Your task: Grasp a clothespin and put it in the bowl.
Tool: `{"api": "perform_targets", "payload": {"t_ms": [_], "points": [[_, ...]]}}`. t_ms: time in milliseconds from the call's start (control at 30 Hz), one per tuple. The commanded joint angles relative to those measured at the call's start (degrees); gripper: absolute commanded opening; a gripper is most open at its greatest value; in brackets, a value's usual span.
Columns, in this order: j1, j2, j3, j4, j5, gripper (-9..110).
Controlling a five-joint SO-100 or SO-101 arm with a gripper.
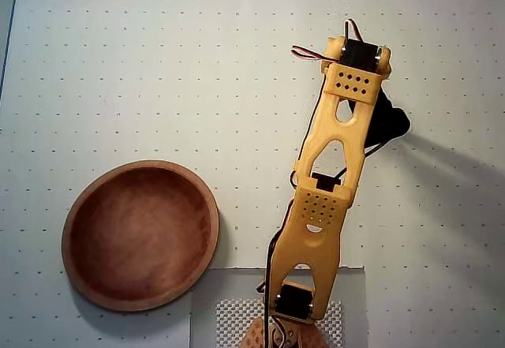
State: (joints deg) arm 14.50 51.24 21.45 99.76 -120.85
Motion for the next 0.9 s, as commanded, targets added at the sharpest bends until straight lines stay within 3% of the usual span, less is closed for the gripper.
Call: {"api": "perform_targets", "payload": {"t_ms": [0,467,667,867], "points": [[-1.67,15.47,2.37,1.23,2.02,-3],[-8.61,48.69,31.29,1.67,9.40,-3],[-18.46,62.05,48.34,2.02,11.07,-3],[-28.21,64.51,58.36,2.11,15.82,-3]]}}
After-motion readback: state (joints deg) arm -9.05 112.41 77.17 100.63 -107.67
